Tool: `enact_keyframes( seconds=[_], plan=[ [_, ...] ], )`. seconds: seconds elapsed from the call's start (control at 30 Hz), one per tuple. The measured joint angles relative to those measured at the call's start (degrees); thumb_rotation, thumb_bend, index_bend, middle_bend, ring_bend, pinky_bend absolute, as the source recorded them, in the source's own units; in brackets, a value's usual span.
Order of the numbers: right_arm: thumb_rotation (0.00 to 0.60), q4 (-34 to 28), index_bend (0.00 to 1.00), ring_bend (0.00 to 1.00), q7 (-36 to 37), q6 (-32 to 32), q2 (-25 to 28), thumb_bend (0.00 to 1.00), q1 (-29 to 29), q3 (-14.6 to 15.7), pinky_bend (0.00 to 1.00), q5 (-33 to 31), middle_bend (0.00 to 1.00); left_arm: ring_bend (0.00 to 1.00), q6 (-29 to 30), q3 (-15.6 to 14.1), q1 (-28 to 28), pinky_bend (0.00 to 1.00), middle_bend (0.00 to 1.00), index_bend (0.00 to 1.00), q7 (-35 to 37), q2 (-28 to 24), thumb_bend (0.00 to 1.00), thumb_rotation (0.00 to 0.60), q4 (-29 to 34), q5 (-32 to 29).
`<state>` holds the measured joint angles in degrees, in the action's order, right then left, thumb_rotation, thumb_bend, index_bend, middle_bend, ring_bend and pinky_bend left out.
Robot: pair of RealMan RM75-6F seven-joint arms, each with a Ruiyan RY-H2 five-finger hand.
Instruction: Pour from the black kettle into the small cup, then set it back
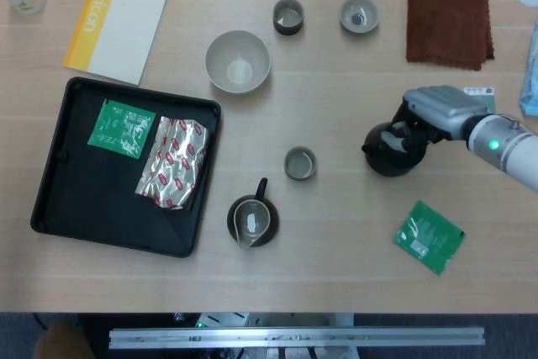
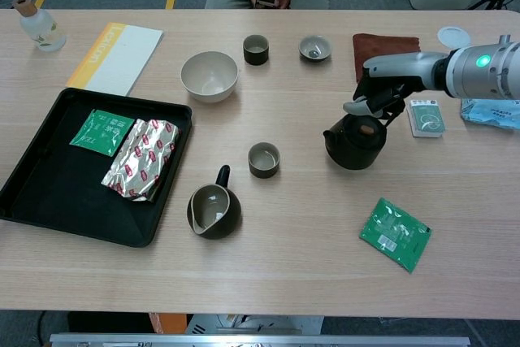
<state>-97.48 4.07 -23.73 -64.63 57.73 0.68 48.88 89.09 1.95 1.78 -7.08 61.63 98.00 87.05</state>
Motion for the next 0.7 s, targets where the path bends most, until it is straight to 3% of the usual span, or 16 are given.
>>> enact_keyframes(
  seconds=[0.7],
  plan=[
    [0.370, -1.80, 0.85, 0.83, -0.24, -2.35, 2.89, 0.66, -0.43, -1.51, 0.24, 1.70, 0.83, 0.19, 0.78, -0.02, -0.21, 0.17, 0.24, 0.15, 0.49, -0.45, 0.43, 0.600, 0.27, 0.83]
  ],
)
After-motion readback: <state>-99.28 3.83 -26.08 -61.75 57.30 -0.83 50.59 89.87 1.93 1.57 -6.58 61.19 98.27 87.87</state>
